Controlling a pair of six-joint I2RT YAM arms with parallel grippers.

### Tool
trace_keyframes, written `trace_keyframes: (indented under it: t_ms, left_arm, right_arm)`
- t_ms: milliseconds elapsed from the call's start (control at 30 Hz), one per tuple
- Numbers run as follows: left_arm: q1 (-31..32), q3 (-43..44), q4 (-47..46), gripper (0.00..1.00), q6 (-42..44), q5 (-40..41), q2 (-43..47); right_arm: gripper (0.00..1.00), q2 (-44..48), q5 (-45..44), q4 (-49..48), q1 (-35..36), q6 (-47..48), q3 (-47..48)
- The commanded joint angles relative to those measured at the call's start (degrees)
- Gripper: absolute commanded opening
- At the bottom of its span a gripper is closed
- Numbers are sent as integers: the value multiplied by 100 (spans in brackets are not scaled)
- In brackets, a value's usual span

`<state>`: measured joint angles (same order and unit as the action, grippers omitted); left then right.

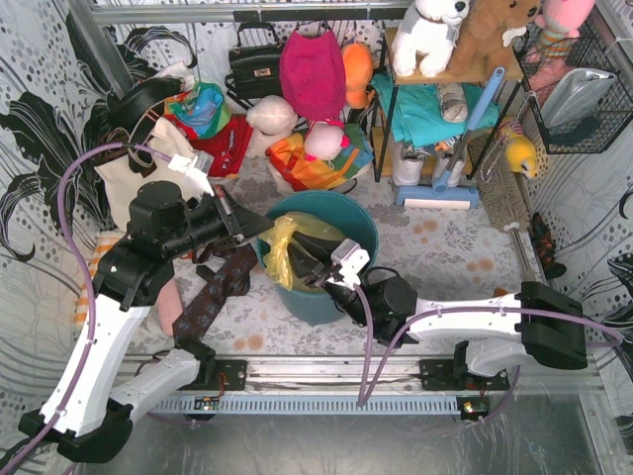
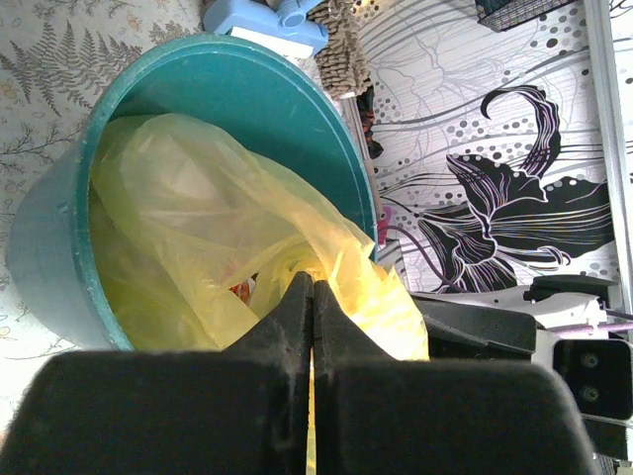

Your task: Tie the trash bag

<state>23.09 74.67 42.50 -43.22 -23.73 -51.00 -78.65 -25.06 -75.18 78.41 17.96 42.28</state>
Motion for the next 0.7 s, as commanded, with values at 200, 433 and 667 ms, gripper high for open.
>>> trace_keyframes:
  t_ms: [200,433,667]
  left_arm:
    - [1,-66,-286,0,59,50,51]
    - [2,-131,-350,0,52,62,81]
    - [2,-308,-597,0,-53,76,147]
  right_arm:
    - [29,780,80,1346,4,-666,-168]
    - [31,1446,112,2453,-1,-1318,-180]
    - [40,1999,105,4328,-1,-2558,341]
